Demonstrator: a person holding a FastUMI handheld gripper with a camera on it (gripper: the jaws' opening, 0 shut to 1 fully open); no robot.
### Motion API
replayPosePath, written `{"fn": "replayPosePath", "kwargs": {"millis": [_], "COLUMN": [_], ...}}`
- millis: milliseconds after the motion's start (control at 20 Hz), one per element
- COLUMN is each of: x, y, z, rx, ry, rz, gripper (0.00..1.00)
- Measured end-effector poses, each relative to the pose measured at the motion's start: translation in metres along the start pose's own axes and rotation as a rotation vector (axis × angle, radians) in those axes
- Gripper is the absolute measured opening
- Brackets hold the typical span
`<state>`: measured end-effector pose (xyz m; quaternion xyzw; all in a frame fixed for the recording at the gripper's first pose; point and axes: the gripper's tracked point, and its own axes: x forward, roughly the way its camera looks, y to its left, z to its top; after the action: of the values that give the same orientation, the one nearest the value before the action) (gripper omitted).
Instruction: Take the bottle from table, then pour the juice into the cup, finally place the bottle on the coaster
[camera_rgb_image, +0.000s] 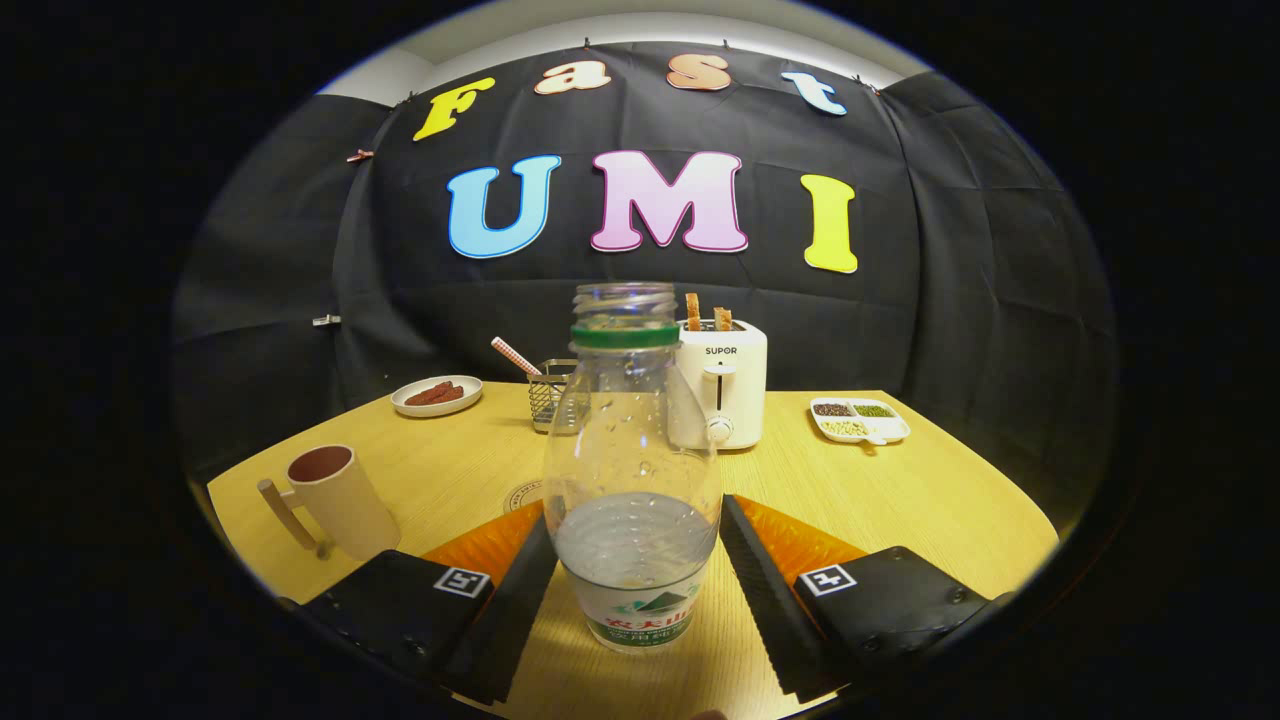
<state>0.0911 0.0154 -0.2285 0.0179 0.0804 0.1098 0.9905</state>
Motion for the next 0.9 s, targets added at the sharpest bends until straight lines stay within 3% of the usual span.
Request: {"fn": "replayPosePath", "kwargs": {"millis": [50,100,200,600,900], "x": [0.0,-0.002,-0.001,0.003,0.006], "y": [0.0,-0.001,0.0,0.003,0.018], "z": [-0.001,0.001,0.004,0.003,0.007], "rx": [-0.001,0.001,0.012,0.009,-0.103], "ry": [-0.007,-0.019,-0.041,-0.048,-0.022], "rz": [-0.003,-0.007,-0.013,-0.004,0.044], "gripper": [0.92,0.8,0.83,0.79,0.72]}}
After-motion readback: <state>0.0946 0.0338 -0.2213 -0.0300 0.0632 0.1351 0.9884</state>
